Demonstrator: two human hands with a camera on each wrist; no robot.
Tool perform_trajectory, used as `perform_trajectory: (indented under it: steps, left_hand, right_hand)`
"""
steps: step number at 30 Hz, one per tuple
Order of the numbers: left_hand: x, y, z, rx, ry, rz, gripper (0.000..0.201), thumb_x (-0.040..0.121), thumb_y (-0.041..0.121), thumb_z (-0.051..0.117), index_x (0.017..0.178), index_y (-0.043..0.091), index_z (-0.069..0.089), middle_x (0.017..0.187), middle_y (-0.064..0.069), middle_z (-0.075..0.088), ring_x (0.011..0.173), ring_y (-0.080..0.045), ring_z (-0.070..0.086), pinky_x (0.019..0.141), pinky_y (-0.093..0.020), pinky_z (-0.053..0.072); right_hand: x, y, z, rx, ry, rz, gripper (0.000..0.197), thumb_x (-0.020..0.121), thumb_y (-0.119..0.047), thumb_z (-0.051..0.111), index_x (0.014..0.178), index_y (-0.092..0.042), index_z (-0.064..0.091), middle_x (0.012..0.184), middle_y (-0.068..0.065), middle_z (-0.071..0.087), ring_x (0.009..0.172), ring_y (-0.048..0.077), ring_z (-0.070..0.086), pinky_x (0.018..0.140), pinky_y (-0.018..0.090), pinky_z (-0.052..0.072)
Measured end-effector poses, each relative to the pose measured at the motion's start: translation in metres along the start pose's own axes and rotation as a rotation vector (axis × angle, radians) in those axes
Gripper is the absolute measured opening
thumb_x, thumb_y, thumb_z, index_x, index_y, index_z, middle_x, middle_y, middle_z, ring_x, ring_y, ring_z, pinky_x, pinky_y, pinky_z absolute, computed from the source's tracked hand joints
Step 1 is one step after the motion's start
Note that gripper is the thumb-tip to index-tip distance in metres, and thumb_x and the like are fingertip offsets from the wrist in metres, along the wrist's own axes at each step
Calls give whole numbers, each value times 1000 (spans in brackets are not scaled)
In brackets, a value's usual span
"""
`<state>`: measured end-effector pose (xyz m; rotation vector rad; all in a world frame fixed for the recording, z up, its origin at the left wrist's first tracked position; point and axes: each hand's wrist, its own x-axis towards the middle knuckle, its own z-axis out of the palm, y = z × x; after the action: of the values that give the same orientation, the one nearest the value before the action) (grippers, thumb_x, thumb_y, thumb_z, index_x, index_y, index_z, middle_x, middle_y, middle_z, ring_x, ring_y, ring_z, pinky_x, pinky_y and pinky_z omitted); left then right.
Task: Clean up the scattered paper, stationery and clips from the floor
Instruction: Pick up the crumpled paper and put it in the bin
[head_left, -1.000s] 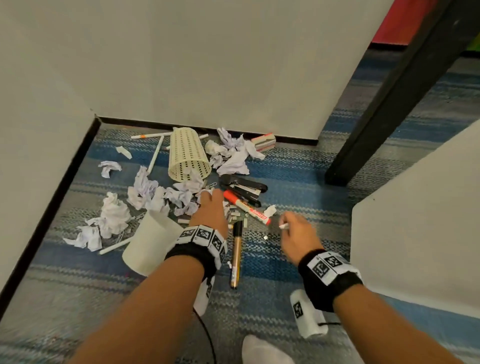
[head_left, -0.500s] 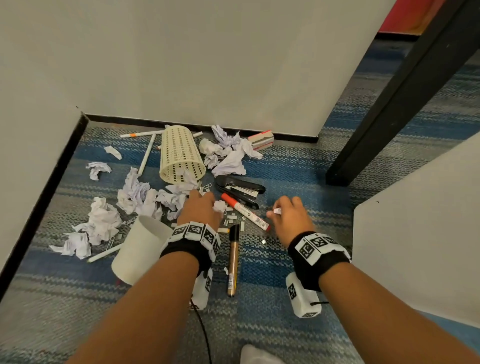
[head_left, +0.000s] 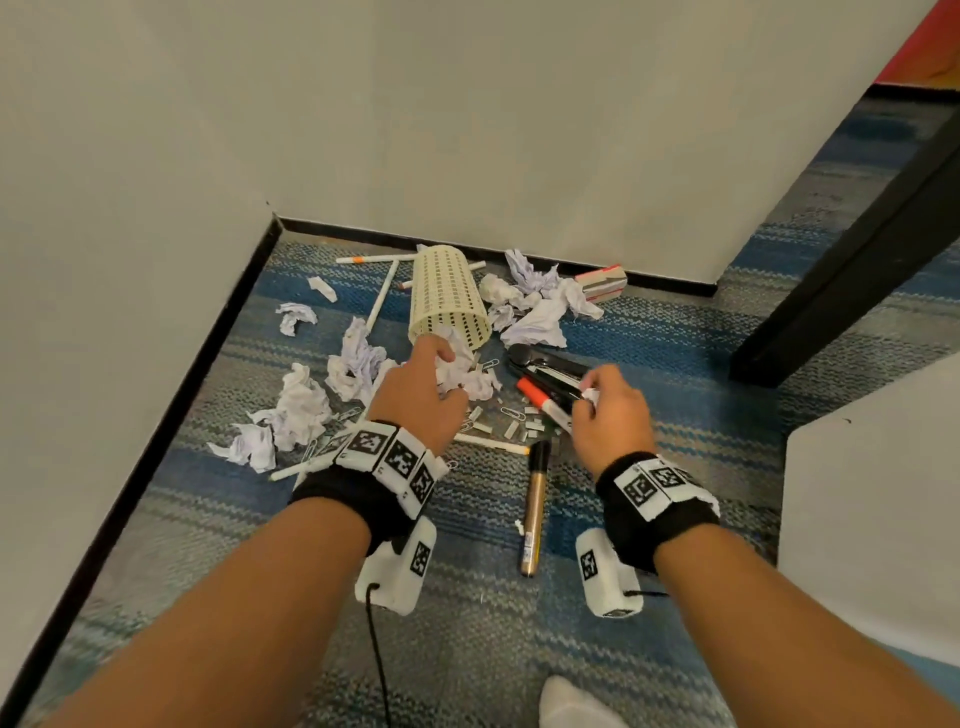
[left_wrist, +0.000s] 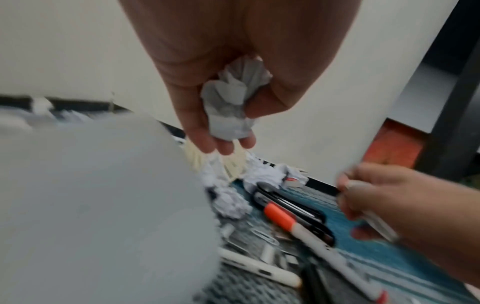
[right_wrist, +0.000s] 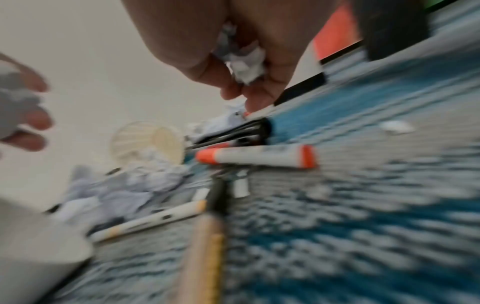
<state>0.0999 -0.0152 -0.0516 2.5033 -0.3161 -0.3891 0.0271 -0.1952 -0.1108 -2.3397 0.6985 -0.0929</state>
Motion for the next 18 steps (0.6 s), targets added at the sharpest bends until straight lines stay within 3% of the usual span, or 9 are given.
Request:
perform_trajectory:
  steps: [3,6,10,12,18]
  left_hand:
    - [1,-14,-18,16,26,-53,27,84,11,50,109,18,40,58,-5,46,49,-24,42,48,-30,32]
    - [1,-23,-25,-25,36,-45,25,83,10,47,107,17,42,60,-2,44,50,-20,41,49,-30,29]
    - [-1,-26,-20,-82,63,-23,19,83,17,49,100,15,41,64,2,37,53,-17,37,51,-31,27]
    - [-2,-27,-18,-78,82,-18,20,82,21,50,99,15,39,67,3,36,57,-17,36,51,-31,25]
    - [-6,-24,-24,-12,162,53,26,74,32,38,94,16,41,80,-3,45,68,-24,44,59,-33,33]
  right_hand:
    - [10,-42,38,-7,-202,-197,21,89,-10,43,107,-14,52,103,15,55,93,32,54,76,35,41]
    - [27,-60,69,-167,-388,-145,32,95,-23,40,127,-21,45,121,16,45,101,35,55,82,35,45]
    - [46,-63,84,-366,-537,-102,40,95,-32,46,131,-16,40,129,19,41,110,39,54,89,40,46]
    - [47,-62,85,-351,-514,-141,41,94,-33,49,129,-14,43,128,19,42,108,38,54,88,39,45]
    - [29,-49,69,-165,-369,-155,43,84,-33,56,117,-6,46,119,15,41,107,33,48,90,37,43]
